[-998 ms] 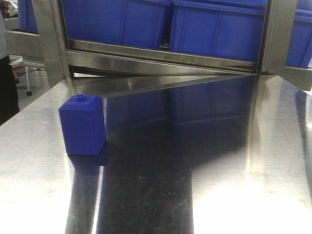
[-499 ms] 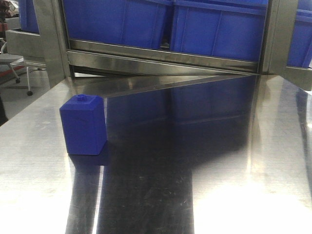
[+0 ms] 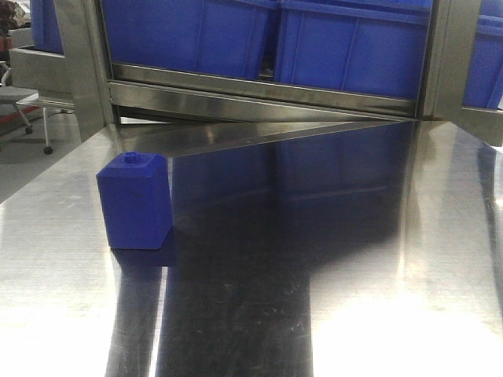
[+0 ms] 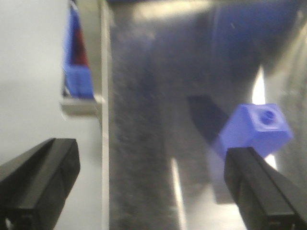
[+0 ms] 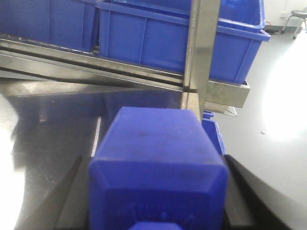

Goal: Pick and sort blue part to right shelf

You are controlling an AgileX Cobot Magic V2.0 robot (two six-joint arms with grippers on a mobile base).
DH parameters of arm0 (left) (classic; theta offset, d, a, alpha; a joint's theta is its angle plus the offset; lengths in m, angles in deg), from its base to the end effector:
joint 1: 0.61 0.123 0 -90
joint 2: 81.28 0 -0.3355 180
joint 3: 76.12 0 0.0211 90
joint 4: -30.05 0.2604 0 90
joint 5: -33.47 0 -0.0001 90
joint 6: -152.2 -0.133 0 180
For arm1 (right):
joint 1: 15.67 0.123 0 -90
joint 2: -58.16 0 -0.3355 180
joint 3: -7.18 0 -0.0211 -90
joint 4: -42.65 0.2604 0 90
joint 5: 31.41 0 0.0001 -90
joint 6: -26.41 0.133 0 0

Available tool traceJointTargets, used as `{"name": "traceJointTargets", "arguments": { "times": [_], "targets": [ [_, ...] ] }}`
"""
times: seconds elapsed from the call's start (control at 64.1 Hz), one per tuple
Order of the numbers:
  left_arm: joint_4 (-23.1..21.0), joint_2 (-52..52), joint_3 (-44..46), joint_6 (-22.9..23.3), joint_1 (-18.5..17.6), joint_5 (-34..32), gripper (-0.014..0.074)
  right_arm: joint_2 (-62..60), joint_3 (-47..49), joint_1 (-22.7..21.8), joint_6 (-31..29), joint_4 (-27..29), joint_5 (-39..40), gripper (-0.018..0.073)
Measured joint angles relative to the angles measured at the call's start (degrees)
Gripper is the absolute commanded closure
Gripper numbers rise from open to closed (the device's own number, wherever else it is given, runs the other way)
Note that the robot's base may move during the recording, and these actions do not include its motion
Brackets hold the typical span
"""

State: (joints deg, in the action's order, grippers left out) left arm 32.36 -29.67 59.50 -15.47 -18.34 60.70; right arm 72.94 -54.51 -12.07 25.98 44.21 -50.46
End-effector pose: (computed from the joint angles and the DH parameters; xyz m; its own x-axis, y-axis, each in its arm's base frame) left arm 0.1570 -0.0476 0.3069 -0.5649 -0.0066 -0.8251 0.1921 0.9714 -0.1393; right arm 0.0560 0.0047 0.2771 -0.0972 0.0122 -0.9952 -0.0699 0.9974 0.0190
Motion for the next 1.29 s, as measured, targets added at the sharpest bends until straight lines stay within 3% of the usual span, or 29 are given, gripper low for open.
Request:
{"name": "traceJointTargets", "arguments": {
  "times": [0.281, 0.483, 0.889, 1.294],
  "targets": [
    [0.89, 21.19, 17.51, 14.42, -8.64, 13.94, -0.0096, 0.00, 0.00, 0.00, 0.00, 0.00, 0.00, 0.0155],
    [1.49, 35.17, 29.77, 19.42, -12.99, 23.74, -0.0096, 0.00, 0.00, 0.00, 0.00, 0.00, 0.00, 0.0155],
    [0.88, 53.56, 47.46, 21.85, -15.96, 37.38, -0.0096, 0.00, 0.00, 0.00, 0.00, 0.00, 0.00, 0.0155],
    [-0.05, 60.46, 48.13, 21.28, -16.33, 38.38, -0.0096, 0.00, 0.00, 0.00, 0.00, 0.00, 0.00, 0.0155]
  ]
}}
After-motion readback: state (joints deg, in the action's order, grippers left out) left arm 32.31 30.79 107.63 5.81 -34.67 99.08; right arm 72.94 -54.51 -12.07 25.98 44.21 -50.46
